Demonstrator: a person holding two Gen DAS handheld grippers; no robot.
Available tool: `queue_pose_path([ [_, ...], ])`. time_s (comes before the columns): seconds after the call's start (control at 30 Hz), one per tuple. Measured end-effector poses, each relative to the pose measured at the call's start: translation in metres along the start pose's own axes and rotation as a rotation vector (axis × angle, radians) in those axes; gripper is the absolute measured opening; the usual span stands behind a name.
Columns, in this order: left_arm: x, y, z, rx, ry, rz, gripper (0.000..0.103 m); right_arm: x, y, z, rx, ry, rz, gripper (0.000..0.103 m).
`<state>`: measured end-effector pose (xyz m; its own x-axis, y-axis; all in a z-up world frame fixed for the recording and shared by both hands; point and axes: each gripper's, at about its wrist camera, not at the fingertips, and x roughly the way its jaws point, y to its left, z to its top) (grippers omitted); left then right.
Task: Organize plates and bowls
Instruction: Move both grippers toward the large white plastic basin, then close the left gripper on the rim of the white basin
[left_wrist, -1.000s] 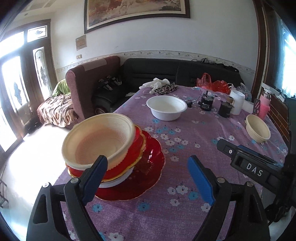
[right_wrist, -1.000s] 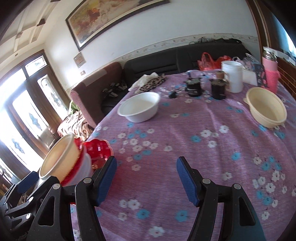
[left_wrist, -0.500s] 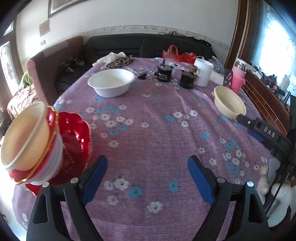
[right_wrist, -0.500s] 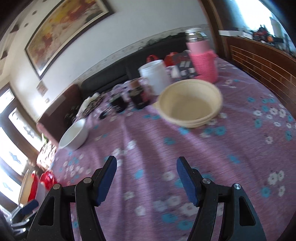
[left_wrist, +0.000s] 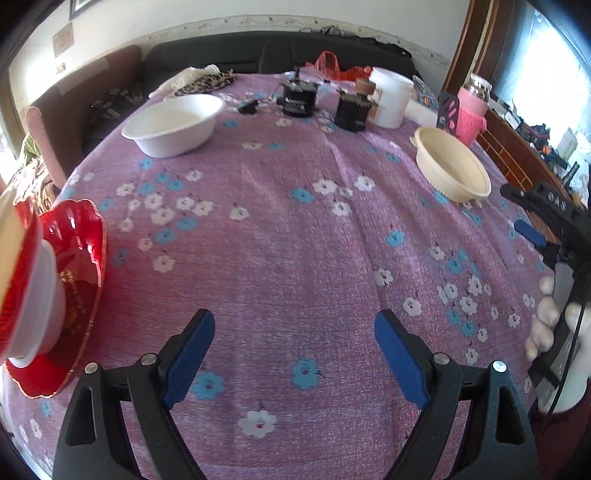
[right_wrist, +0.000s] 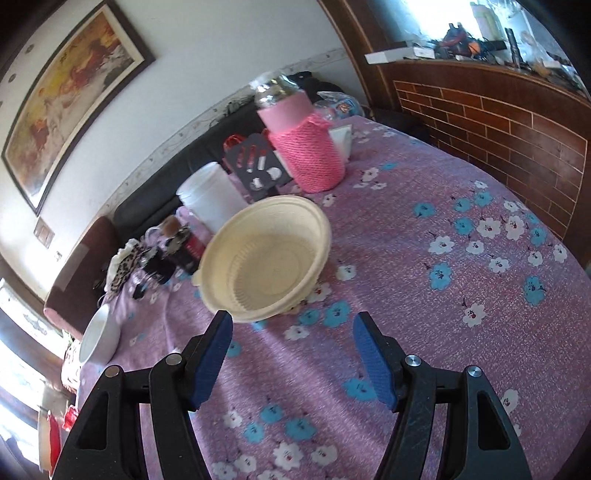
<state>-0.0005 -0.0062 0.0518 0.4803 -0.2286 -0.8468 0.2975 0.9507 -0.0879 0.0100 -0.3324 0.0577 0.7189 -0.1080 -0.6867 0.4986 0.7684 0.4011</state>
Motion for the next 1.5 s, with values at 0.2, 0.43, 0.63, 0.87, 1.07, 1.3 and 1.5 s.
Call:
queue_pose_path([
  [0.2,0.015,-0.008,-0.005,0.015,0.033,-0.005,0.088,0.02,-0.01,0.007,0.047,0.024,-0.023,0.072],
  [0.43,0.018,0.017,0.028,-0.094,0.007,-0.06,0.088,0.032,-0.016,-0.003,0.053,0.039,-0.018,0.072],
  [0.63,0.028,0.065,0.077,-0.301,-0.039,-0.053,0.088,0.028,-0.019,-0.004,-0.015,-0.012,-0.076,0.072],
  [0.87,0.044,0.098,0.103,-0.42,-0.027,0.003,0.088,0.025,-0.018,-0.007,-0.014,-0.023,-0.063,0.072],
  [1.07,0.042,0.141,0.144,-0.524,-0.115,0.156,0.09,0.019,-0.004,-0.011,-0.069,-0.05,-0.061,0.072],
  [1.3,0.073,0.181,0.169,-0.634,-0.096,0.225,0.09,0.015,0.005,-0.014,-0.111,-0.06,-0.043,0.072],
  [1.5,0.109,0.205,0.165,-0.729,0.004,0.16,0.09,0.016,0.011,-0.015,-0.132,-0.058,-0.032,0.072],
])
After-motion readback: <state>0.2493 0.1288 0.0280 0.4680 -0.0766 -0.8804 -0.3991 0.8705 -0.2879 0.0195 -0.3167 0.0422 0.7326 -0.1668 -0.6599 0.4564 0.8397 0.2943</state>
